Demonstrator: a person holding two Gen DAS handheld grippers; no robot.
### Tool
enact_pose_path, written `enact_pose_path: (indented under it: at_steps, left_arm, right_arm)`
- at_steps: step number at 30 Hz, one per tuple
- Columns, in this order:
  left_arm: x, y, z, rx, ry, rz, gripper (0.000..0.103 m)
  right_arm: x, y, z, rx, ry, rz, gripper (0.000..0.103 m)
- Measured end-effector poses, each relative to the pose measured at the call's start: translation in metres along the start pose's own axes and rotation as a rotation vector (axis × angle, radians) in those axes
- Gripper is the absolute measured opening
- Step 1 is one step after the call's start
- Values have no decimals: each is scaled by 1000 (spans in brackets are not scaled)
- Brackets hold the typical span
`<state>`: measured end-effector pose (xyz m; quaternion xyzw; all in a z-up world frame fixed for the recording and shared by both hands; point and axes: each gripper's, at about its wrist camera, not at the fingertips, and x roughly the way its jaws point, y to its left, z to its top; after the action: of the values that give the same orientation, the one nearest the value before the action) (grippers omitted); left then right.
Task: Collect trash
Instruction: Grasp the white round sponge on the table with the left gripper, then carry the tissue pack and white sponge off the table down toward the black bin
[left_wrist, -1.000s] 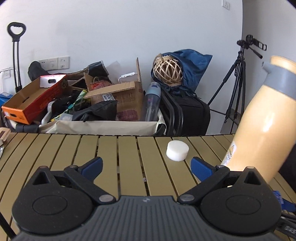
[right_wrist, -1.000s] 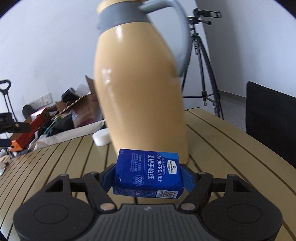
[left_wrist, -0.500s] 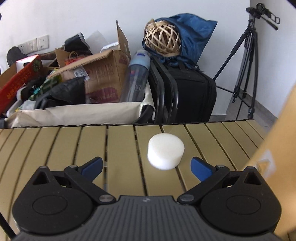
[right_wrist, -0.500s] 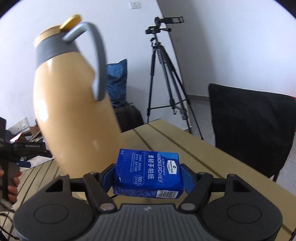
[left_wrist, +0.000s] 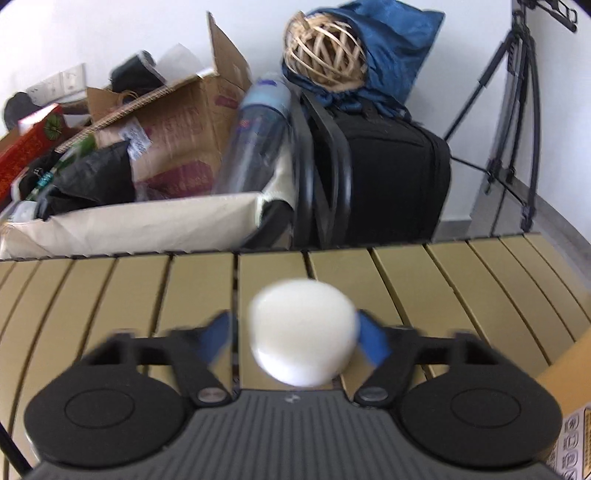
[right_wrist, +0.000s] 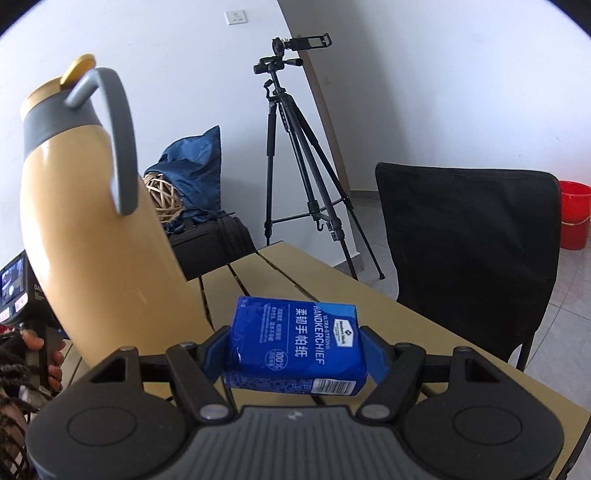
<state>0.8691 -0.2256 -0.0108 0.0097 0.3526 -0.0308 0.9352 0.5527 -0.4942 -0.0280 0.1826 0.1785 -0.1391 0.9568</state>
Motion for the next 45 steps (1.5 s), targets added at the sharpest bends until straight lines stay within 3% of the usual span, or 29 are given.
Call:
enact_pose_path:
  at_steps: [17, 30, 45]
  left_arm:
    - [-66, 24, -18, 31, -51, 48, 57]
    - [-182, 46, -50, 63, -110, 29, 57]
    - [-347, 106, -119, 36, -191, 52, 57]
  right_arm:
    - [-30, 14, -6, 11, -6, 48, 72]
    - [-106, 54, -13, -34, 6, 135, 72]
    - [-220, 112, -34, -122, 39, 278, 72]
